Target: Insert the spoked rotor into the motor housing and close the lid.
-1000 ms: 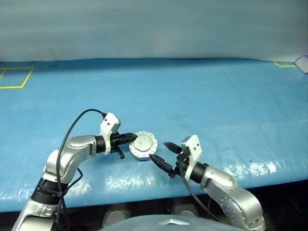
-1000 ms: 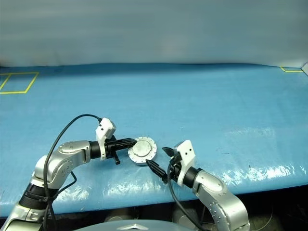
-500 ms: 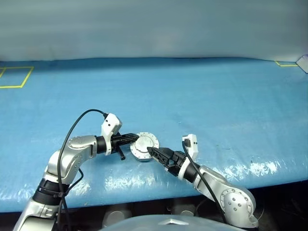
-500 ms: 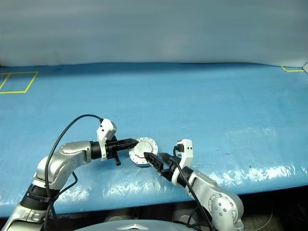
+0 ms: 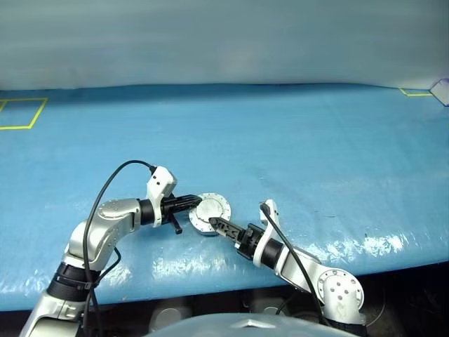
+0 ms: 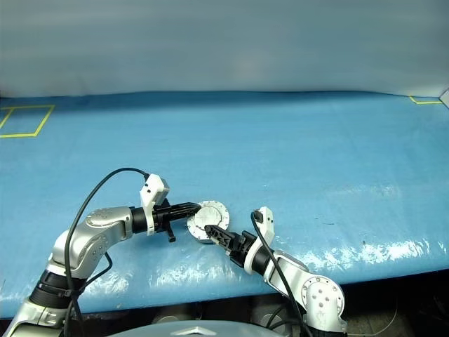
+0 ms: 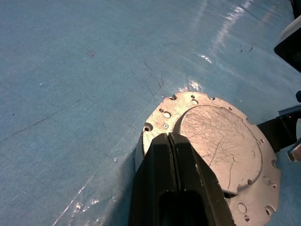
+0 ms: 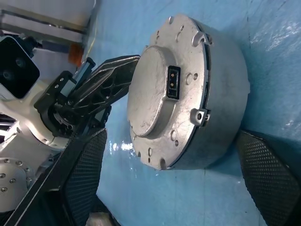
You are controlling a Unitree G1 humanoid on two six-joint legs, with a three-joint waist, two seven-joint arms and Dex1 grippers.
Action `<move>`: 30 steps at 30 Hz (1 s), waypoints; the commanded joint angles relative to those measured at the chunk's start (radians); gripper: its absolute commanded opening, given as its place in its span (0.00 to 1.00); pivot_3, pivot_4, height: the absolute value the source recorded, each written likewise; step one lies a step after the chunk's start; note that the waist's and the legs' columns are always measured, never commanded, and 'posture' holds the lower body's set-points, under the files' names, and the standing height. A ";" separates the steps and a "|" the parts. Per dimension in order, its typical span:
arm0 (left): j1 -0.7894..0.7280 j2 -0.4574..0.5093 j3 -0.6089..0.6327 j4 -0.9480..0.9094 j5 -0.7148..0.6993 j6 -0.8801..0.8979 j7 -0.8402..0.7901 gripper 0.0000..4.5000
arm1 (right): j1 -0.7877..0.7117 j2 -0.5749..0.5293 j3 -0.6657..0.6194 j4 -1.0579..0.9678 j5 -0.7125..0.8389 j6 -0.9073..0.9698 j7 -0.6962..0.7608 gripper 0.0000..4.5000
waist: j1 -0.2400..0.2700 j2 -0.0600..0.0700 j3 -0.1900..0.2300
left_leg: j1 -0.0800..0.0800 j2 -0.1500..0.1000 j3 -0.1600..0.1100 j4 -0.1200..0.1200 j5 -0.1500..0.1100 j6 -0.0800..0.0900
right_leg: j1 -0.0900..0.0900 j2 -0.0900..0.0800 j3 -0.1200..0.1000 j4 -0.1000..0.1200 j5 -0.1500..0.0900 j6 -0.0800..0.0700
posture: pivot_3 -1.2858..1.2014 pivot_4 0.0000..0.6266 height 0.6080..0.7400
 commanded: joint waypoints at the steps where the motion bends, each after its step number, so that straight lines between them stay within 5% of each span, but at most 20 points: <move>1: 0.008 -0.007 -0.017 -0.003 0.002 0.006 -0.009 0.00 | -0.002 0.033 -0.034 0.035 0.124 -0.017 -0.027 0.99 | 0.000 0.000 0.000 | 0.000 0.000 0.000 0.000 0.000 0.000 | 0.000 0.000 0.000 0.000 0.000 0.000 | 0.52 0.24 1.00; 2: 0.008 -0.007 -0.017 -0.003 0.002 0.006 -0.009 0.00 | -0.001 0.038 -0.042 0.047 0.147 -0.024 -0.035 0.99 | 0.000 0.000 0.000 | 0.000 0.000 0.000 0.000 0.000 0.000 | 0.000 0.000 0.000 0.000 0.000 0.000 | 0.52 0.24 1.00; 13: 0.015 -0.008 -0.012 0.002 0.007 0.005 -0.012 0.00 | 0.023 0.004 -0.024 0.083 0.282 -0.070 -0.099 0.27 | -0.004 0.002 0.001 | -0.001 0.000 0.000 0.000 0.000 0.001 | 0.000 0.000 0.000 0.000 0.000 0.000 | 0.52 0.24 1.00; 24: 0.017 -0.078 0.084 -0.009 -0.032 -0.033 0.054 0.00 | 0.030 -0.051 0.016 0.081 0.319 -0.103 -0.134 0.27 | -0.004 0.002 0.002 | -0.001 0.000 0.000 0.000 0.000 0.001 | -0.001 0.000 0.000 0.000 0.000 0.000 | 0.52 0.24 1.00; 30: 0.087 -0.251 0.341 -0.118 -0.332 0.103 0.225 0.04 | 0.014 -0.019 -0.024 0.046 0.393 -0.213 -0.150 0.27 | -0.008 0.002 0.002 | -0.006 0.001 0.000 0.001 0.000 0.001 | -0.005 0.000 0.000 0.000 0.000 0.000 | 0.52 0.24 1.00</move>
